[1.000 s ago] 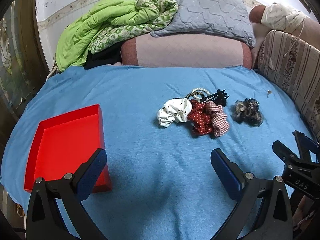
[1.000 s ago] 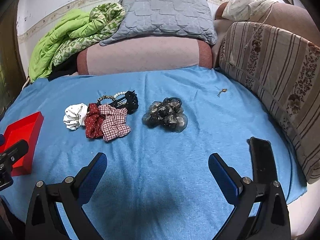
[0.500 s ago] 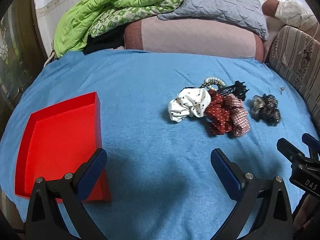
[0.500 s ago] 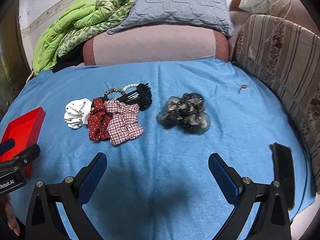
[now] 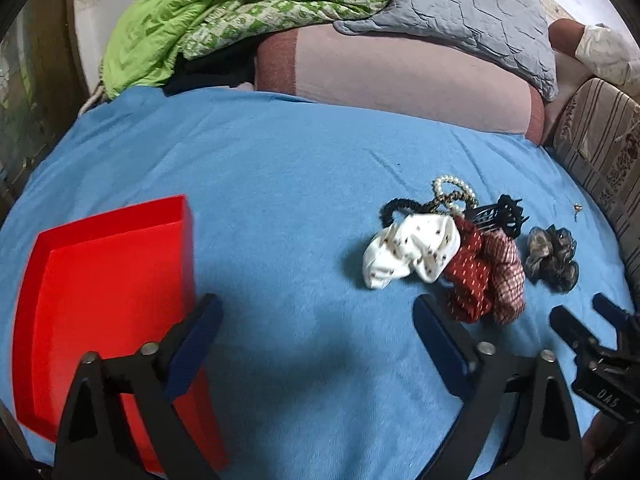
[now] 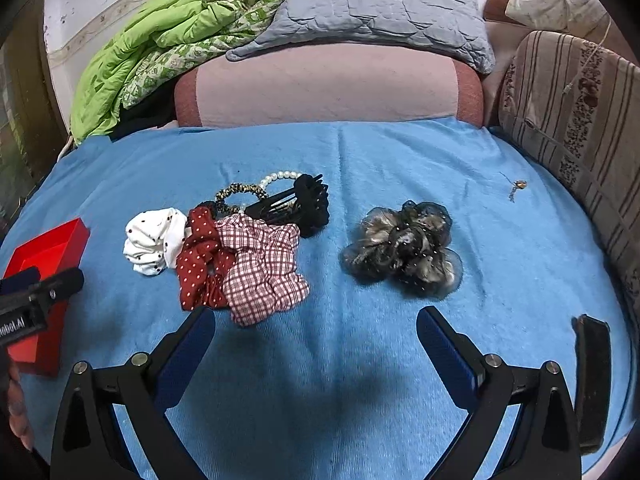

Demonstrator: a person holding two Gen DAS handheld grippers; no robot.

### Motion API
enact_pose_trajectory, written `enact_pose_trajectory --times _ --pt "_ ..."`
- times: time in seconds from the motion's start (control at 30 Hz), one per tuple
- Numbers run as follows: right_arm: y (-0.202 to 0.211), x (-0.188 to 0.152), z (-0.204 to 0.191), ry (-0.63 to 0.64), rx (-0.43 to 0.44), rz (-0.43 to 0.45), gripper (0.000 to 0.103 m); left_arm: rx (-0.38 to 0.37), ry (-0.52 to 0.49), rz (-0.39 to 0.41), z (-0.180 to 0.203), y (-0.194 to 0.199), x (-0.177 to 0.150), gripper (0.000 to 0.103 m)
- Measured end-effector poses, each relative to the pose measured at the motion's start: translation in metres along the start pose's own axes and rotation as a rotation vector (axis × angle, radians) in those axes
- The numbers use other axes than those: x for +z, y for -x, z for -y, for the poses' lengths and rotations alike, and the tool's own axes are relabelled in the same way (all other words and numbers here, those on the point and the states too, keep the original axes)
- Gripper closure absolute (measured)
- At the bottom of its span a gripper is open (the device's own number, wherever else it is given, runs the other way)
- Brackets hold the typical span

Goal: Organize jewelry
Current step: 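Grasp the white cherry scrunchie with the left gripper while the right grasps the red plaid scrunchie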

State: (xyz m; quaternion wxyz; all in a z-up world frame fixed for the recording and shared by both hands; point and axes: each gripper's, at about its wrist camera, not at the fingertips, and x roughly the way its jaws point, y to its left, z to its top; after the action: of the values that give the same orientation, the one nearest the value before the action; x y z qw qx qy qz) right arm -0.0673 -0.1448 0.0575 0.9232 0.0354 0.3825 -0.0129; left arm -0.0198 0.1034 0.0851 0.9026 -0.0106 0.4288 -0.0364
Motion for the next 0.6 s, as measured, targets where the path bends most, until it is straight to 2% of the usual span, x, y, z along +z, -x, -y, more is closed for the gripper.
enact_pose_trajectory --times 0.1,0.3,0.47,0.53,0.6 --pt "-0.011 0.004 0.001 -0.007 0.018 -0.015 0.008 -0.041 -0.010 -0.019 0.007 -0.013 0.011 0.021" --pt "-0.034 0.011 -0.004 -0.006 0.071 -0.048 0.025 -0.080 -0.083 -0.020 0.030 -0.041 0.026 0.021" --pt "-0.051 0.017 -0.008 -0.013 0.117 -0.068 0.029 -0.116 -0.123 -0.050 0.040 -0.066 0.032 0.022" --pt "-0.057 0.017 -0.010 -0.011 0.124 -0.073 0.029 -0.126 -0.123 -0.074 0.041 -0.076 0.033 0.026" --pt "-0.063 0.018 -0.013 -0.011 0.132 -0.080 0.029 -0.136 -0.116 -0.096 0.041 -0.084 0.035 0.036"
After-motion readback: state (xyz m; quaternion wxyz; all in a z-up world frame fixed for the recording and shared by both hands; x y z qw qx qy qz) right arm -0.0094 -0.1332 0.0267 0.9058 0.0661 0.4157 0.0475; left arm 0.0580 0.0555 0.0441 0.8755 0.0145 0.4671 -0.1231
